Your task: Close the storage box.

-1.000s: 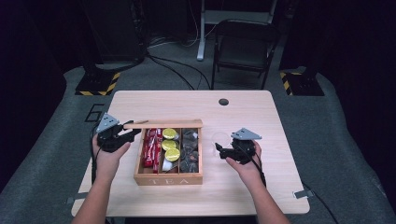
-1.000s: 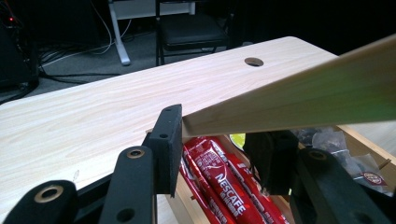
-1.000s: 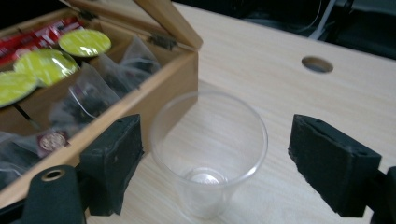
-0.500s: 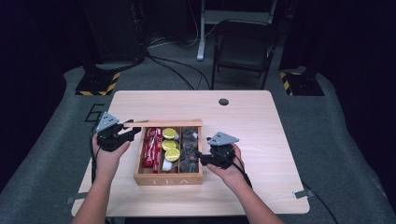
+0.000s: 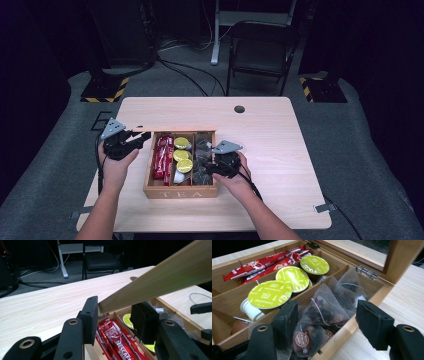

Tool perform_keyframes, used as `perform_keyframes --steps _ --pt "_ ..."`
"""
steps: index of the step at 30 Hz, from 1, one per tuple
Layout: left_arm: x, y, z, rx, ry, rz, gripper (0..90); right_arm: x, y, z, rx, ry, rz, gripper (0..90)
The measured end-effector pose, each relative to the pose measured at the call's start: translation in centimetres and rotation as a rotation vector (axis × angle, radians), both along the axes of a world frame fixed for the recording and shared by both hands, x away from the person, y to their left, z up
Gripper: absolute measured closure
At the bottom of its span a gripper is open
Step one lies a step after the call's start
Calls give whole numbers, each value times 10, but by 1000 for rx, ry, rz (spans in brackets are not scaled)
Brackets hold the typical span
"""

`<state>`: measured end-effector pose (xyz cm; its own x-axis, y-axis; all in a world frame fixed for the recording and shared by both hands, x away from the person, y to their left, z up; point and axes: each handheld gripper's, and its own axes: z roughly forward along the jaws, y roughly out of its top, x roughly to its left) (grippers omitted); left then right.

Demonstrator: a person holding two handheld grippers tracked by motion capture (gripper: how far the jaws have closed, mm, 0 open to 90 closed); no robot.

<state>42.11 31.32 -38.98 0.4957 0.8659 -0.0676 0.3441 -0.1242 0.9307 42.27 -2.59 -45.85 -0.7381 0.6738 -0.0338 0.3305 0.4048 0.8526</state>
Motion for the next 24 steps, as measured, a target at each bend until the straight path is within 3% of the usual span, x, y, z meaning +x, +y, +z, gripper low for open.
perform_keyframes --steps 7,13,17,24 --pt "2 0 2 -6 -9 1 578 8 10 -7 -19 30 1 357" --pt "3 0 3 -11 -7 2 578 11 16 -8 -48 27 21 363" --pt "4 1 3 -14 -8 2 578 14 21 -11 -42 55 31 367" --pt "4 1 3 -18 -12 2 578 20 24 -15 -83 79 53 466"
